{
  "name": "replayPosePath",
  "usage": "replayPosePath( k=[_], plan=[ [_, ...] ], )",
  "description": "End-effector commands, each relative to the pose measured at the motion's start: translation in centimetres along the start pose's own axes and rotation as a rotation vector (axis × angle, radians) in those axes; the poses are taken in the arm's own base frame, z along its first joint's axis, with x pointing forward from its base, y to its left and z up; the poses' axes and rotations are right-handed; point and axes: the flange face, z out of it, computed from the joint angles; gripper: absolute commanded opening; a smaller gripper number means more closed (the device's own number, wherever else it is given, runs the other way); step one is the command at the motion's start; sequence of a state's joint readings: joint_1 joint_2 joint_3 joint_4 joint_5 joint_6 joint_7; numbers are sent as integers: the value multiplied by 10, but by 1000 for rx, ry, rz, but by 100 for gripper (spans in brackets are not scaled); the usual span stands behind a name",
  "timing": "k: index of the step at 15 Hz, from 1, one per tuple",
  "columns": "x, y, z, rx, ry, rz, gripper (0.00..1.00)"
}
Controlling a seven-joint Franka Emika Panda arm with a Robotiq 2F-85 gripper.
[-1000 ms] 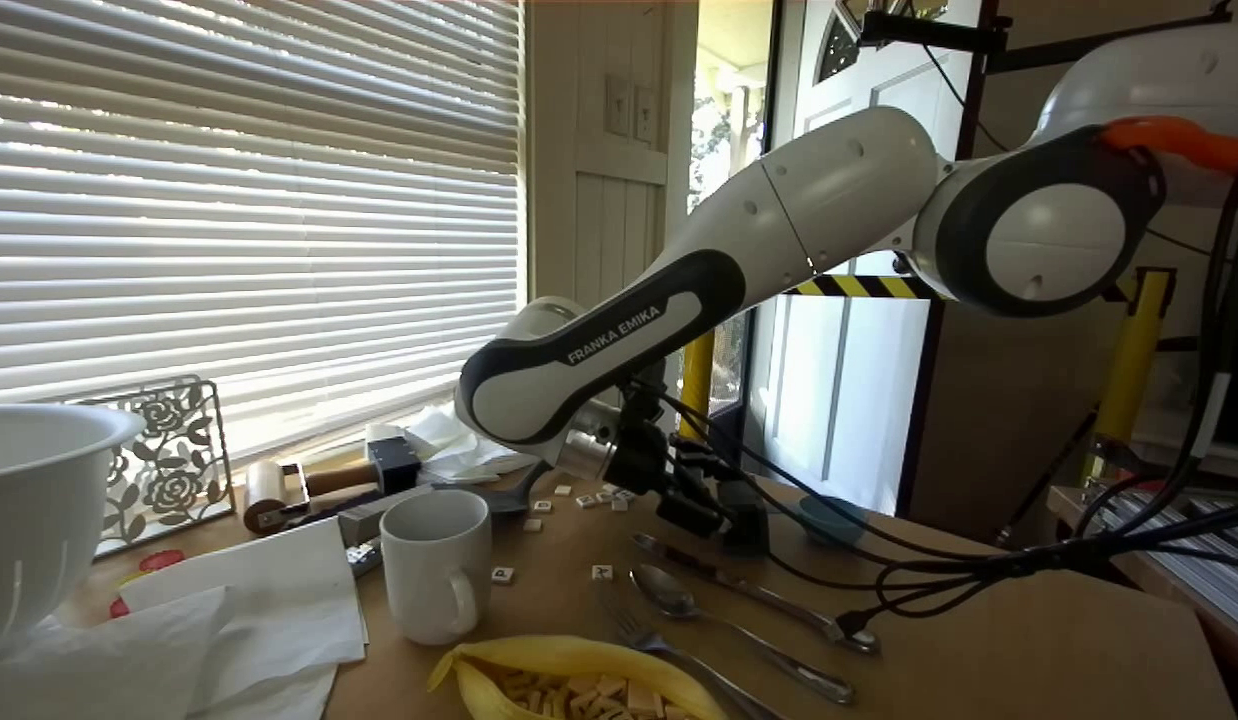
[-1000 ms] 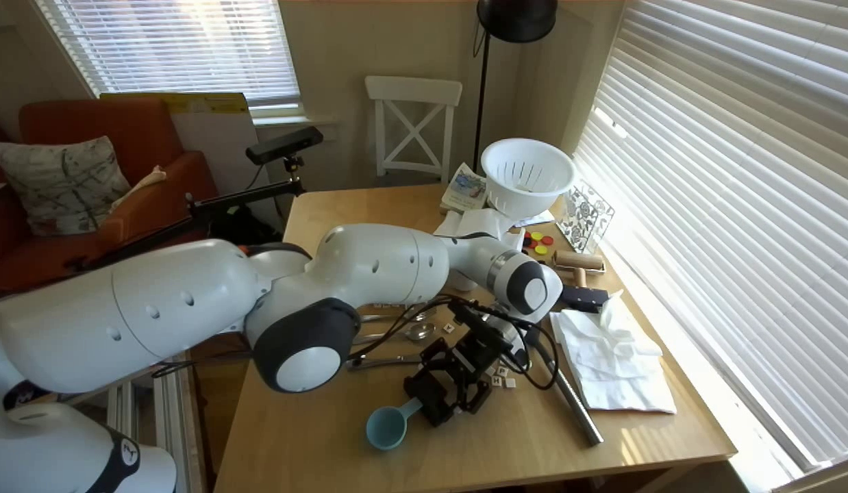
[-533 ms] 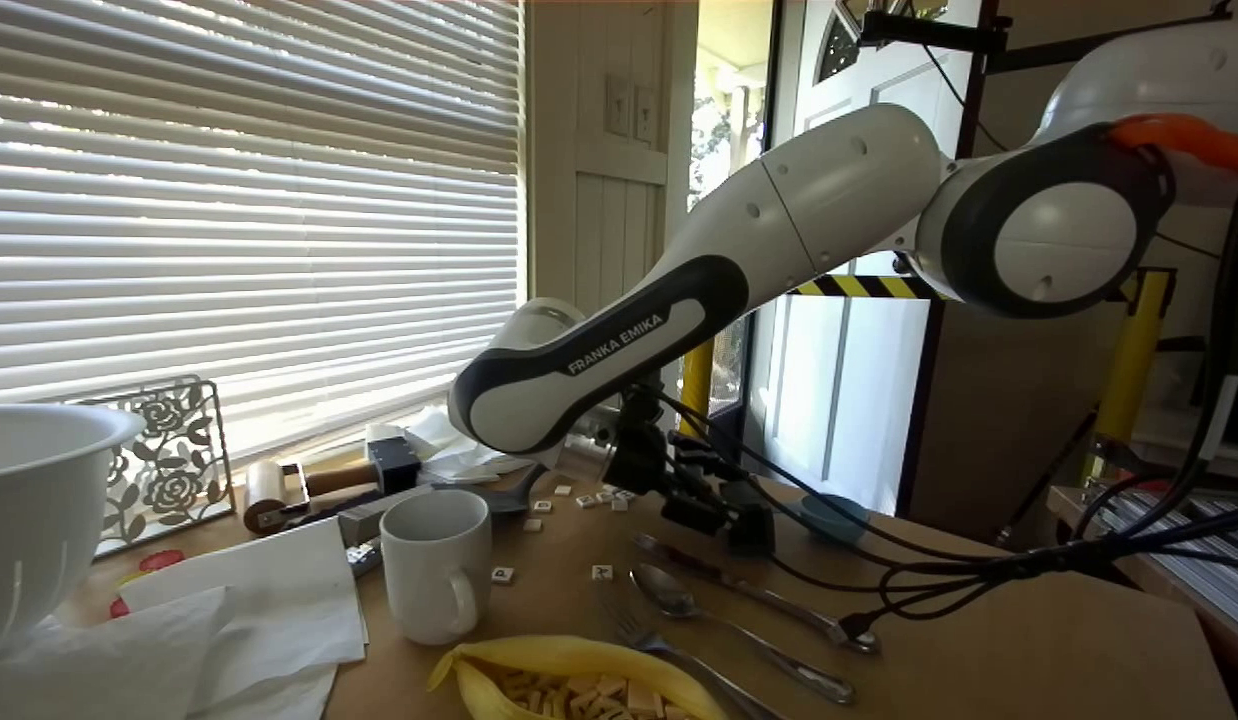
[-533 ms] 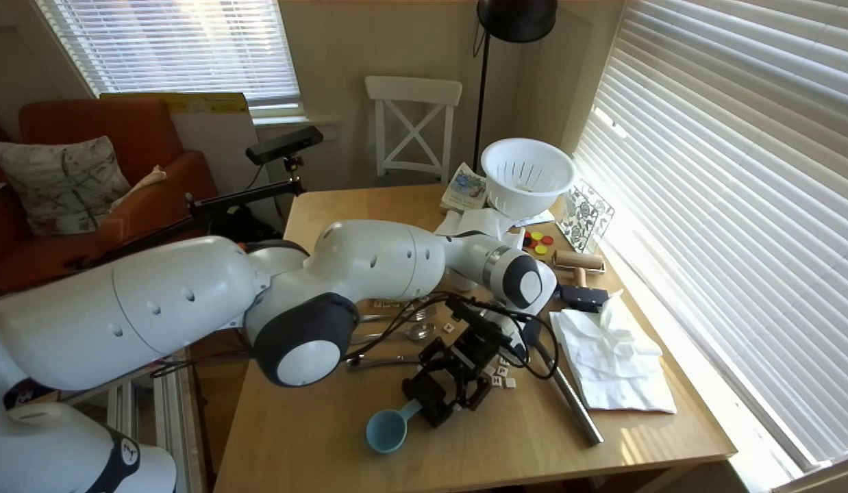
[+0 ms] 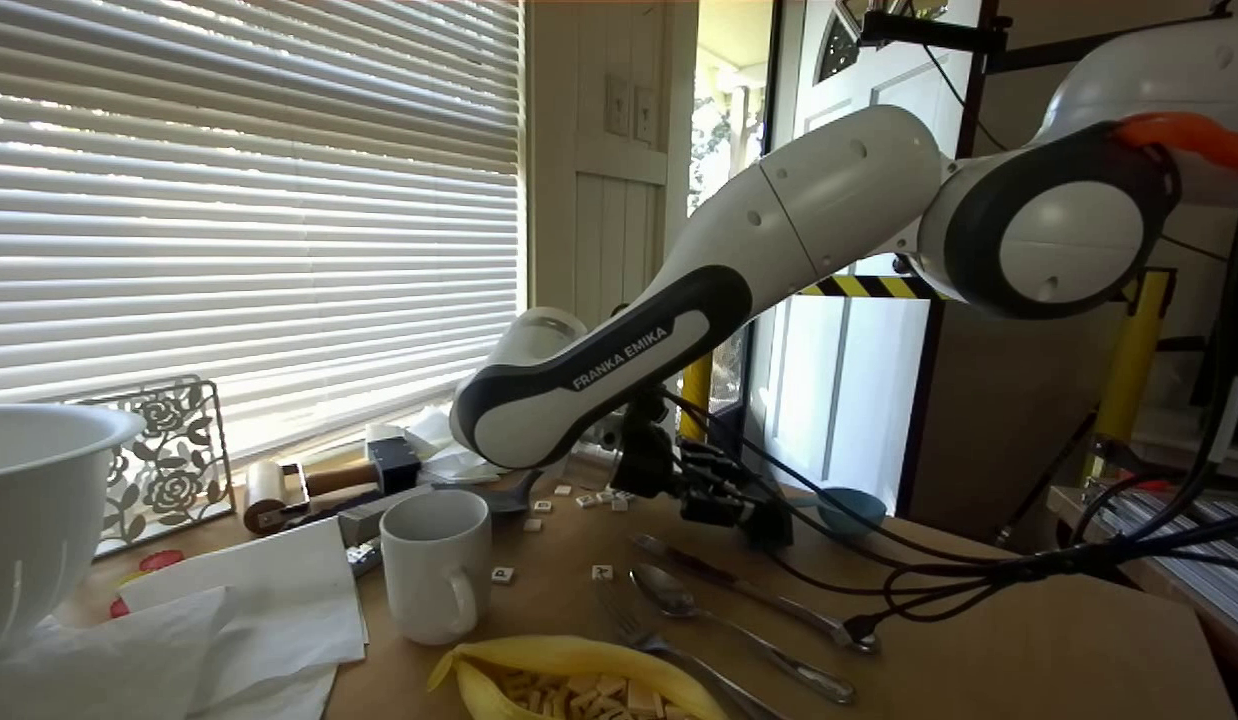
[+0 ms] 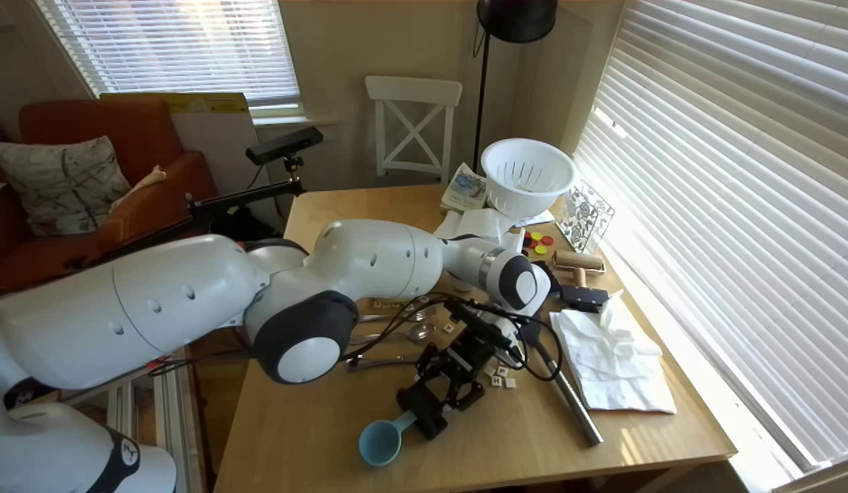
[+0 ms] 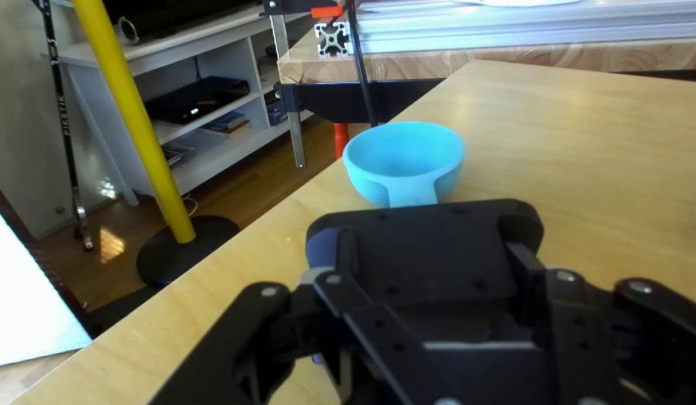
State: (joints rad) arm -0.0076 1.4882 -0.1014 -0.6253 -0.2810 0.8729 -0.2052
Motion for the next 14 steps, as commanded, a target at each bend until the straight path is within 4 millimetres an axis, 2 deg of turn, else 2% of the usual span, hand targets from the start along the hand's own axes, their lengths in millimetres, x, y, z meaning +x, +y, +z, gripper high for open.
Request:
replayPosePath(
  k=[1, 5, 6, 7, 8, 10, 14],
  plan=[
    [-3, -2, 4, -28, -50, -44, 56],
    [-4, 0, 6, -29, -63, -81, 60],
    [-4, 0, 6, -30, -66, -87, 57],
    [-4, 0, 5, -32, -61, -90, 35],
    [-6, 0, -1, -32, -37, -75, 35],
    [-17, -7, -21, -30, 37, -62, 35],
    [-70, -35, -85, -17, 258, -73, 35]
  ],
)
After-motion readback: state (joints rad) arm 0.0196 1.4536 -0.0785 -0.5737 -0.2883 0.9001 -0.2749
